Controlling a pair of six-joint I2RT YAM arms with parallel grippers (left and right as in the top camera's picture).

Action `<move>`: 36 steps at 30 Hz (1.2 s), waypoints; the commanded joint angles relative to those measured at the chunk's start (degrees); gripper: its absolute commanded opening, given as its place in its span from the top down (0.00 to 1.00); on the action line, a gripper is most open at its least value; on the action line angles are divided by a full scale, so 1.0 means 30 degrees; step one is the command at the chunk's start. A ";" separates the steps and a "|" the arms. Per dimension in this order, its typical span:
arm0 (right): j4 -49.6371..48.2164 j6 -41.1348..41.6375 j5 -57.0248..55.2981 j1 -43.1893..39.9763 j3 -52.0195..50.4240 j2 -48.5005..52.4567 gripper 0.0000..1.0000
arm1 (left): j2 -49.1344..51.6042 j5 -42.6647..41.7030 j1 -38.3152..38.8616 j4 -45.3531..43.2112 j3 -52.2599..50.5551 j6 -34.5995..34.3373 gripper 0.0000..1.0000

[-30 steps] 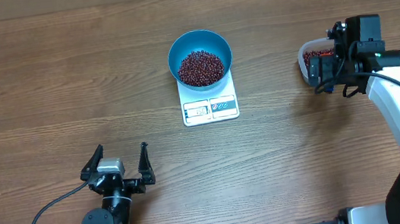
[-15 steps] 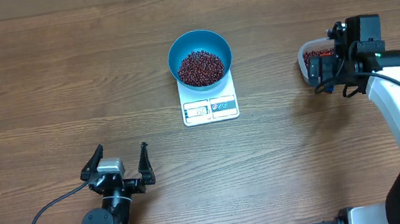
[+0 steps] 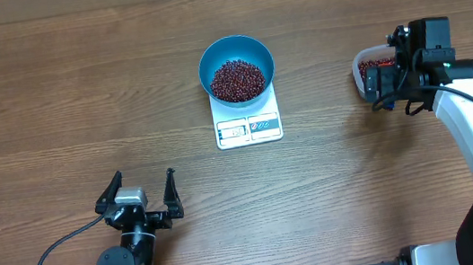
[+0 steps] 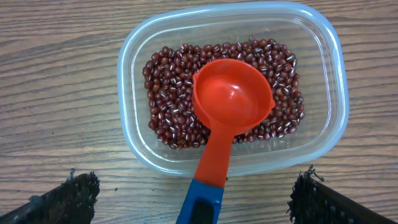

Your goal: Scoop item into bowl and weigh 150g on scale

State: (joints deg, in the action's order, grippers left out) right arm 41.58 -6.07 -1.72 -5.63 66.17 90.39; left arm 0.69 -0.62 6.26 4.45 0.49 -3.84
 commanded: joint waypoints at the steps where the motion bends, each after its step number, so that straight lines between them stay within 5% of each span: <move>1: -0.0124 -0.0073 -0.0029 -0.0036 0.0430 -0.0124 0.00 | -0.0160 0.0197 -0.0102 0.0007 -0.0073 0.0437 0.01; 18: -0.2047 0.0095 0.4058 -0.0036 -0.1341 -0.3657 0.00 | -0.0160 0.0197 -0.0102 0.0007 -0.0073 0.0437 0.00; 36: -1.6699 0.2754 0.4889 -0.0044 -1.4258 -1.4841 0.00 | -0.0153 0.0197 -0.0102 0.0007 -0.0073 0.0437 0.00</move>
State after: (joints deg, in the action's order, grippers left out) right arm -5.34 -0.36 12.71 -5.63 28.80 51.44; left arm 0.69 -0.62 6.26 4.40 0.49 -3.84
